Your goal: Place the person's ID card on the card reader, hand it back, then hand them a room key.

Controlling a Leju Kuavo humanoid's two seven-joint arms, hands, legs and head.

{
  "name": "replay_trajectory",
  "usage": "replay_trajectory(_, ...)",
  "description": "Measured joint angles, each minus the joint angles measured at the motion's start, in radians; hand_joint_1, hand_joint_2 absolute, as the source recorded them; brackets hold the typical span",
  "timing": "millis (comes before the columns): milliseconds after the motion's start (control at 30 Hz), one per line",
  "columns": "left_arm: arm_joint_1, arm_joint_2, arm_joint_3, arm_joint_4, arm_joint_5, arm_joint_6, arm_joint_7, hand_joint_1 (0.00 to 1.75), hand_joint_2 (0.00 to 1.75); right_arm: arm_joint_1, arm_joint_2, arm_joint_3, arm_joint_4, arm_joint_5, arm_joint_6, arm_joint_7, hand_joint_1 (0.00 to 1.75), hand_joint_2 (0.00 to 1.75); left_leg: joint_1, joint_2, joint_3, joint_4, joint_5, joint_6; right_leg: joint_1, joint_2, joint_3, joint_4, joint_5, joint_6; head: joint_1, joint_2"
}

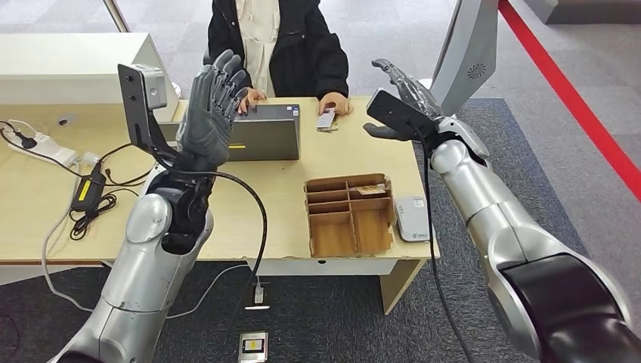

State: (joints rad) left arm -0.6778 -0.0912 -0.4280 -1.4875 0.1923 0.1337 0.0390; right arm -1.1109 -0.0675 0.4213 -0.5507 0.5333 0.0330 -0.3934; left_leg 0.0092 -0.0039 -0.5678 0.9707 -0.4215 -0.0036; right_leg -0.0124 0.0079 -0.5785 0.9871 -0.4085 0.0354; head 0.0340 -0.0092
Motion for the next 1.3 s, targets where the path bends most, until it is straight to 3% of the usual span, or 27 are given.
replay_trajectory(300,0.012,0.013,0.000,-0.020,-0.004,-0.010,0.006,0.00,0.00,0.054,-0.034,0.003,-0.121,-0.028,0.025,0.026,0.00,1.75,0.000,0.000,0.000,0.000,0.000,0.000,0.000,0.000,0.000,0.000,0.000,0.000,0.000,0.000)
replay_trajectory(667,0.036,0.032,0.002,-0.054,-0.013,-0.038,0.030,0.00,0.00,0.244,-0.076,0.022,-0.328,-0.048,0.078,0.154,0.00,1.75,0.000,0.000,0.000,0.000,0.000,0.000,0.000,0.000,0.000,0.000,0.000,0.000,0.000,0.000)
replay_trajectory(1000,0.038,0.037,0.002,-0.066,-0.013,-0.050,0.035,0.00,0.00,0.344,-0.081,0.054,-0.451,0.007,0.131,0.166,0.00,1.75,0.000,0.000,0.000,0.000,0.000,0.000,0.000,0.000,0.000,0.000,0.000,0.000,0.000,0.000)
replay_trajectory(1300,0.038,0.039,0.002,-0.070,-0.014,-0.053,0.041,0.00,0.00,0.368,-0.080,0.076,-0.487,0.019,0.137,0.179,0.00,1.75,0.000,0.000,0.000,0.000,0.000,0.000,0.000,0.000,0.000,0.000,0.000,0.000,0.000,0.000)
